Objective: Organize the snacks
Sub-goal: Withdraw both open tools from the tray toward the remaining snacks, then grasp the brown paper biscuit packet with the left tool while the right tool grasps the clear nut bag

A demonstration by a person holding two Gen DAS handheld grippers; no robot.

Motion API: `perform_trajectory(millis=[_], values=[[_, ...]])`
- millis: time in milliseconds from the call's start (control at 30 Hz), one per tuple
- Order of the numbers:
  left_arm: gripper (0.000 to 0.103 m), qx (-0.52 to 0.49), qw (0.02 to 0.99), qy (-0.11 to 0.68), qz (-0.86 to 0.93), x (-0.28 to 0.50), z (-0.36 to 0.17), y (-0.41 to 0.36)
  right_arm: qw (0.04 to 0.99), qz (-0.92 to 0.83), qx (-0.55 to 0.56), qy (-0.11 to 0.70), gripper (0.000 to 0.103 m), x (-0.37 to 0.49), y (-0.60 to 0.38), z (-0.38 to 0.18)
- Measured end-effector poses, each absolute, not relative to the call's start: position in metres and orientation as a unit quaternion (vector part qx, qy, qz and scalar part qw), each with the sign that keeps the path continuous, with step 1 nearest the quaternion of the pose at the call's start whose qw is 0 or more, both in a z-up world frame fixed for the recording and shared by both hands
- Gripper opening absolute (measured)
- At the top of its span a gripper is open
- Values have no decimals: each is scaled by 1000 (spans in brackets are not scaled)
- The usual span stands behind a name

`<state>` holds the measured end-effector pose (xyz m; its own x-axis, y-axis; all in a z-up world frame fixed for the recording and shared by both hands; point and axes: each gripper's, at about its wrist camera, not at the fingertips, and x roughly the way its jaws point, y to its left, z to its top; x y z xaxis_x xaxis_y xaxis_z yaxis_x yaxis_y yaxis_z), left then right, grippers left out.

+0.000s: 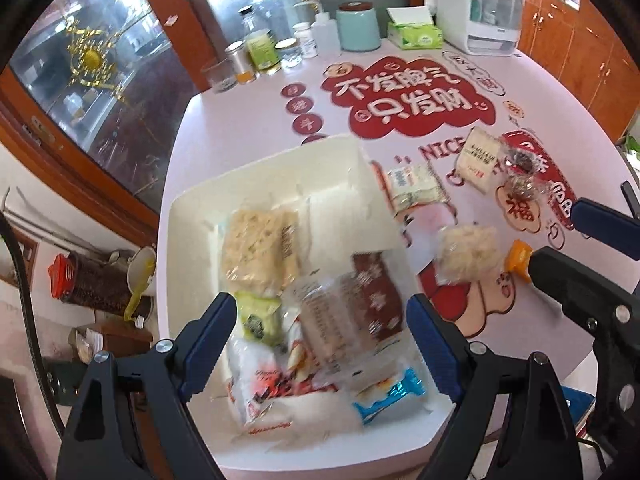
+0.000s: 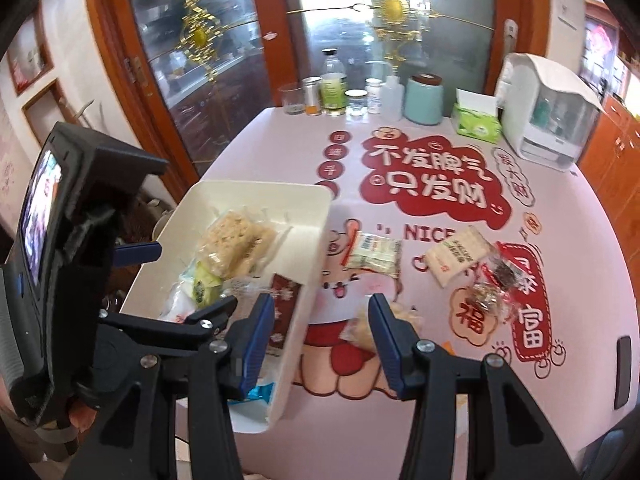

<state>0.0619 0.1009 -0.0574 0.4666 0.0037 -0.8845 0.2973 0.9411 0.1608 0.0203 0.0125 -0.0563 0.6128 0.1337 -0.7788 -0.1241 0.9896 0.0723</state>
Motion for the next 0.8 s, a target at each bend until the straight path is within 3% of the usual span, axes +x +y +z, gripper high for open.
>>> perform_trajectory(millis=[600, 800], values=[[86, 200, 855, 458, -139, 113, -29, -32, 897, -35, 60, 436, 50, 25, -134, -82], [86, 226, 846, 461, -144, 149, -44, -84, 894, -37, 63, 443, 50, 34, -168, -98]])
